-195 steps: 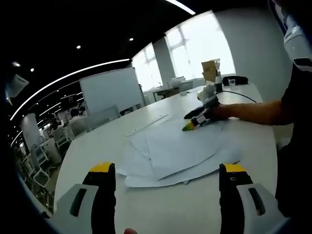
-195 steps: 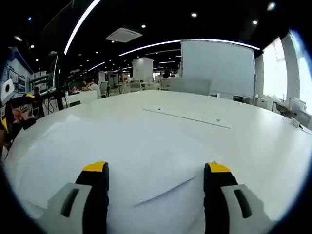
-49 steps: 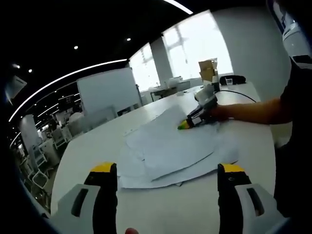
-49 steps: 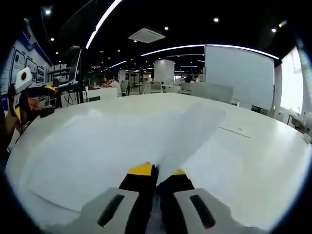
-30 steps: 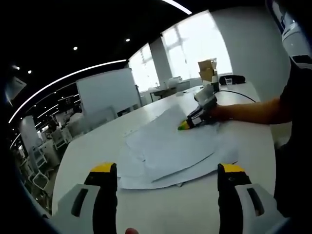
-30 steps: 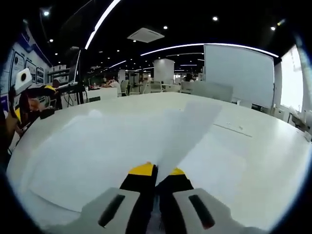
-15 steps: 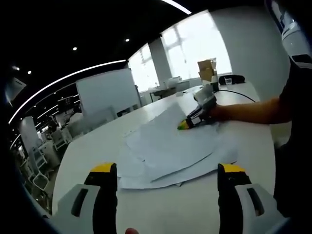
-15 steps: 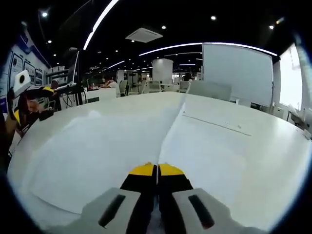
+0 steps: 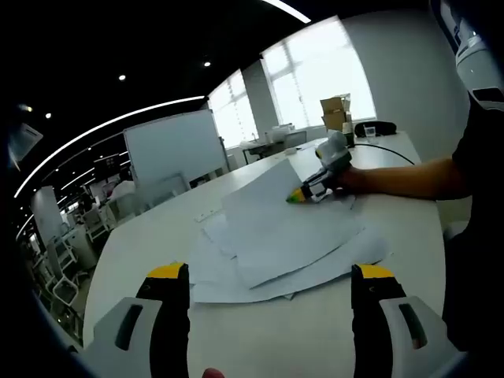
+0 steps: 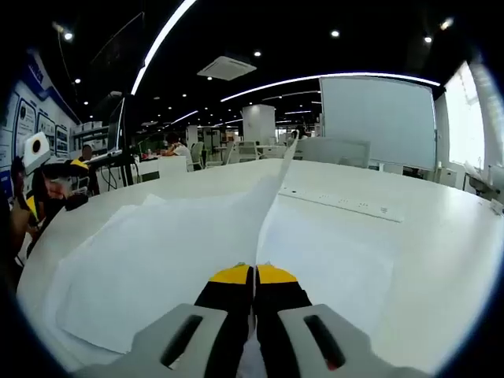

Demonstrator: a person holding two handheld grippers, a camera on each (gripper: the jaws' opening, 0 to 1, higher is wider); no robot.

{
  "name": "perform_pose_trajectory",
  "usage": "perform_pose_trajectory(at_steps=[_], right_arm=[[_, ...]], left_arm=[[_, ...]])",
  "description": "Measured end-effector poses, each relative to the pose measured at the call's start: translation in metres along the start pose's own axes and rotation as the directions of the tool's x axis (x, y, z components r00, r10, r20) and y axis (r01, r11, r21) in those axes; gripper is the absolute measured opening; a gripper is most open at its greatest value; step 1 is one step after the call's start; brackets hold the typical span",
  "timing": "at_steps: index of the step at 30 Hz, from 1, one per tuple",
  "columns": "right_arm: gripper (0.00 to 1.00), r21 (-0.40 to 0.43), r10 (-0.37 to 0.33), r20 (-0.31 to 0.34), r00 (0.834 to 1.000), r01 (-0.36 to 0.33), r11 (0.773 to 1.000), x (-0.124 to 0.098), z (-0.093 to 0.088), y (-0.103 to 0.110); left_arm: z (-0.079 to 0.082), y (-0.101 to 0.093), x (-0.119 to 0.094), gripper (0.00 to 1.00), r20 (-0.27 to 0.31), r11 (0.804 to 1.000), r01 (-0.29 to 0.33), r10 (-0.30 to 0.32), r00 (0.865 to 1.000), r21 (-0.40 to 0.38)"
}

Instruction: Organize the stack of printing papers by aligning and flattening the scattered papers on the table

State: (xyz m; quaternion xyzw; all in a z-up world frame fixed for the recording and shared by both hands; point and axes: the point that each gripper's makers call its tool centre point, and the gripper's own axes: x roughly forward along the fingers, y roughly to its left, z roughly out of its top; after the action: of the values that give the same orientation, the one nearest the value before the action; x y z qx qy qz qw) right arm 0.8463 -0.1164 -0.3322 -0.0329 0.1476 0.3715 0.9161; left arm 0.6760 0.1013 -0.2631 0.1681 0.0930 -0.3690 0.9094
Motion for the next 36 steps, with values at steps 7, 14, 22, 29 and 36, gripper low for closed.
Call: perform_pose_trajectory(at_steps=[7,14,22,29,36], right_arm=[[0.0,0.025,-0.007,0.037,0.999,0.006,1.0,-0.003,0.008,-0.002],[0.0,0.035,-0.017,0.064,0.998,0.015,0.999,-0.006,0.015,-0.005],[0.0,-0.004,-0.037,0.1,0.994,0.037,0.999,-0.01,0.026,-0.004],[0.0,-0.023,-0.041,0.126,0.991,0.044,0.999,-0.015,0.034,-0.002],[0.0,-0.032,-0.048,0.159,0.986,0.053,0.998,-0.021,0.043,0.001]], left_arm=[[0.0,0.001,-0.001,0.87,0.0,1.0,-0.003,0.003,1.0,0.001],[0.0,0.002,-0.003,0.87,0.001,1.0,-0.007,0.007,1.0,0.002],[0.001,0.002,-0.003,0.87,0.001,1.0,-0.008,0.008,1.0,0.003],[0.001,0.002,-0.003,0.87,0.0,1.0,-0.009,0.009,1.0,0.006],[0.003,0.003,-0.004,0.87,0.001,1.0,-0.013,0.013,1.0,0.01]])
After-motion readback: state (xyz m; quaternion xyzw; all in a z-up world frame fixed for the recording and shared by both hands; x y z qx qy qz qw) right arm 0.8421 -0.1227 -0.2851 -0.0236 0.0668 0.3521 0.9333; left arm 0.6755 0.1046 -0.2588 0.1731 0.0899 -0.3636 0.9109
